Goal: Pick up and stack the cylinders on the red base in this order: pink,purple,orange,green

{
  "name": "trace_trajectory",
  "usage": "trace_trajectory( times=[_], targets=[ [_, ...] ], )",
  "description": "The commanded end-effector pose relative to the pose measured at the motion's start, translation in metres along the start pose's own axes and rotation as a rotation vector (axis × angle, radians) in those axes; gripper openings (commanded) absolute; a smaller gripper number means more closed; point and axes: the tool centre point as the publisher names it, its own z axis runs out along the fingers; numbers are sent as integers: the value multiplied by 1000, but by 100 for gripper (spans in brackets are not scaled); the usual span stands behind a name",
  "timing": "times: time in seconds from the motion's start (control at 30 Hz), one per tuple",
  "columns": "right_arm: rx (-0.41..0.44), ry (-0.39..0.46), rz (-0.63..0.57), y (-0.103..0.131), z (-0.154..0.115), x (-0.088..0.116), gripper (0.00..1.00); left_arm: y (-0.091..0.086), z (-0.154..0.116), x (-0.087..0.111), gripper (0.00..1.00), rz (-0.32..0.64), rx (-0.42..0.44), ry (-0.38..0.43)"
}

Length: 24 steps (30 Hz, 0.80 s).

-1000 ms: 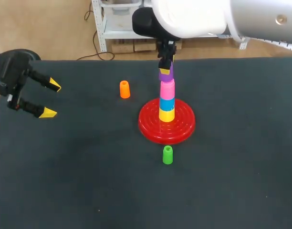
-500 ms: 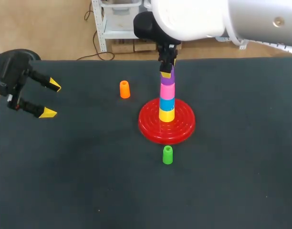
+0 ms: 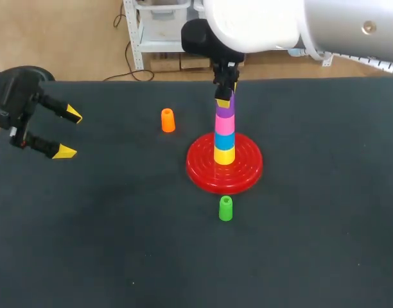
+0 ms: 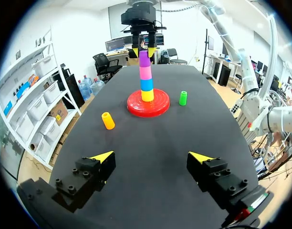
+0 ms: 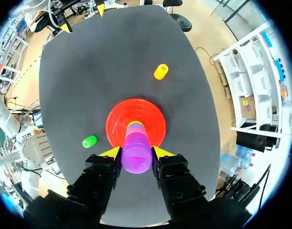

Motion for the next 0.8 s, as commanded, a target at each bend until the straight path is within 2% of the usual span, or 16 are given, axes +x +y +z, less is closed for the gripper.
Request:
trace_trajectory(
  times=[0.03,0.33,0.37,0.6,0.8],
  targets=[
    [-9,-7,4,-3,11,4,0,-1,0,1,100,2,-4,-2],
    [-12,-5,6,-3,11,5,0,-1,0,1,100,2,-4,-2],
    [-2,-7,7,-2,9,5,100,-1,0,1,100,2,-4,-2],
    [59,-5,2,-1,-4,0,100,-1,0,1,100,2,-4,-2],
    [113,-9,-35,-5,-26,-21,100,-1,0,1,100,2,-4,-2]
  ],
)
